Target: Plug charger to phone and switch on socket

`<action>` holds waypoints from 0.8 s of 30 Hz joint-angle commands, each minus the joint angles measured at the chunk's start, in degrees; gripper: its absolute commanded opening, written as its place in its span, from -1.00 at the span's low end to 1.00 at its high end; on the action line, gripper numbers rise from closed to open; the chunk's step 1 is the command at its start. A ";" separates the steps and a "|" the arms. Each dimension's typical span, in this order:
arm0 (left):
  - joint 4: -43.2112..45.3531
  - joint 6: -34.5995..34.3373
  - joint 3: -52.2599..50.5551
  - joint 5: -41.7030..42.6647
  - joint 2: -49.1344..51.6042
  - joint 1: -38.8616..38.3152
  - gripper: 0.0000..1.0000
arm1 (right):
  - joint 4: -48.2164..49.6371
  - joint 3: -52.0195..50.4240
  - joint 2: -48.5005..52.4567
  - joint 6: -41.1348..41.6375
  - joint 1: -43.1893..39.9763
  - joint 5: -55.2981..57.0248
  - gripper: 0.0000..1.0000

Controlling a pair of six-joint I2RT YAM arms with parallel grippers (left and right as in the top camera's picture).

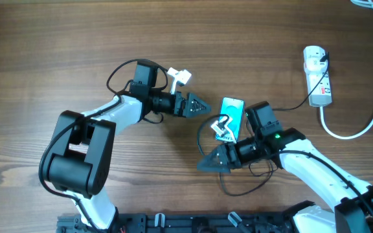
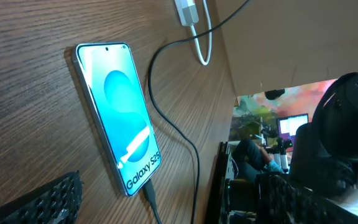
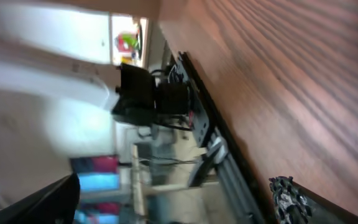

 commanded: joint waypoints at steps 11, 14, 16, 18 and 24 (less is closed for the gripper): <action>0.15 0.15 0.07 0.07 0.11 -0.02 1.00 | 5.51 -0.15 -0.48 82.05 -0.48 8.66 0.99; 0.17 0.15 0.07 0.07 0.11 -0.02 1.00 | 9.11 -0.15 -0.48 86.23 -0.50 11.30 0.99; 0.15 0.15 0.07 0.07 0.11 -0.02 1.00 | 9.22 -0.15 -0.48 86.16 -0.50 12.04 0.99; 0.17 0.13 0.07 0.07 0.11 -0.02 1.00 | 9.22 -0.15 -0.48 86.16 -0.48 12.79 1.00; 0.17 0.15 0.07 0.09 0.11 -0.02 1.00 | 8.85 -0.15 -0.48 82.27 -0.48 12.76 0.99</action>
